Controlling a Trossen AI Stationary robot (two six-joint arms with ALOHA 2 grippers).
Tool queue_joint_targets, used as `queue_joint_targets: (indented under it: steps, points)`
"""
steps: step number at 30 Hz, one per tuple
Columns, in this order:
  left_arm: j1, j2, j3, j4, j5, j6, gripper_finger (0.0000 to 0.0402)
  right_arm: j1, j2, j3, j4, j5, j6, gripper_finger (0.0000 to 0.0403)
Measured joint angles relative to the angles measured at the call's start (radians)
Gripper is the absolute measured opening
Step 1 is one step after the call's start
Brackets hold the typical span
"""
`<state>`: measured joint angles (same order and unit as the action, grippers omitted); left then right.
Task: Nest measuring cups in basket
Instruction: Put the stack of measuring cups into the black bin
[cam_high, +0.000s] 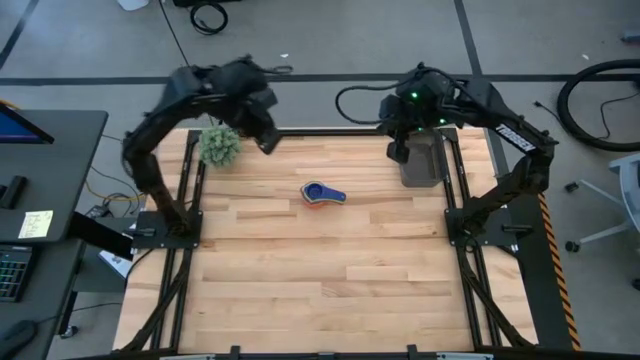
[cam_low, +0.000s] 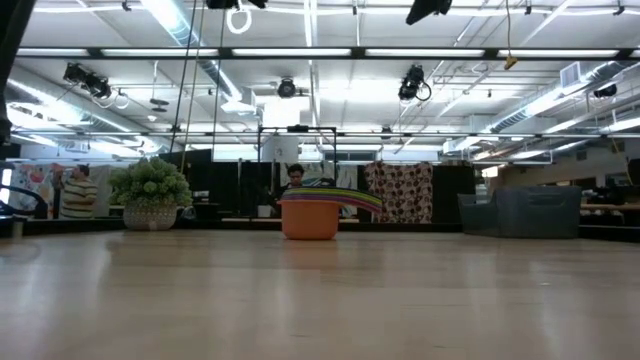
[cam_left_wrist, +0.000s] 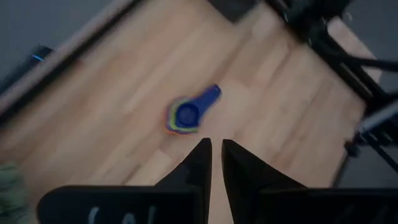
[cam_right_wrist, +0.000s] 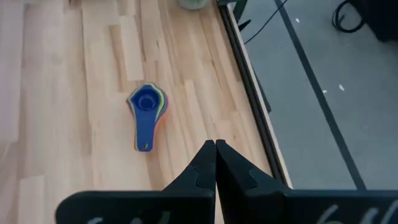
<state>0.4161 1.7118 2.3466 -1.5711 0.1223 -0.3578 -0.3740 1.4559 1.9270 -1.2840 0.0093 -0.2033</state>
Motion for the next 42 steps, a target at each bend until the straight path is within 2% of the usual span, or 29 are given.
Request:
queue_joint_targets:
  steps: [4, 8, 11, 13, 17, 21, 26, 33, 37, 42]
  points:
    - [-0.012, -0.093, -0.010, 0.004, -0.071, -0.006, 0.0040, -0.029, -0.008, 0.000, -0.007, -0.003, 0.001, 0.0005]
    - [-0.054, -0.216, -0.158, 0.002, -0.174, -0.031, 0.0040, -0.055, -0.042, 0.000, -0.042, -0.004, 0.025, 0.0005]
    - [-0.090, -0.317, -0.341, 0.043, -0.263, -0.087, 0.0040, -0.065, -0.060, 0.000, -0.041, -0.009, 0.027, 0.0005]
    - [-0.111, -0.395, -0.493, 0.129, -0.291, -0.124, 0.0040, -0.069, -0.070, 0.000, -0.041, -0.026, 0.027, 0.0006]
    - [-0.140, -0.551, -0.803, 0.405, -0.254, -0.203, 0.0040, -0.076, -0.066, 0.001, -0.041, -0.054, 0.047, 0.0013]
    - [-0.153, -0.675, -1.091, 0.676, -0.185, -0.354, 0.0040, -0.076, -0.048, 0.001, -0.033, -0.055, 0.046, 0.0024]
    - [-0.168, -0.742, -1.355, 0.887, -0.175, -0.515, 0.0040, -0.076, -0.033, 0.001, -0.033, -0.055, 0.044, 0.0037]
    - [-0.167, -0.728, -1.530, 1.019, -0.043, -0.541, 0.0040, -0.076, -0.033, 0.001, -0.010, -0.055, 0.043, 0.0045]
    - [-0.166, -0.721, -1.575, 1.099, -0.073, -0.534, 0.0042, -0.076, -0.033, 0.001, -0.007, -0.056, 0.044, 0.0045]
    - [-0.166, -0.708, -1.601, 1.218, -0.082, -0.445, 0.0057, -0.076, -0.033, 0.001, -0.003, -0.056, 0.047, 0.0045]
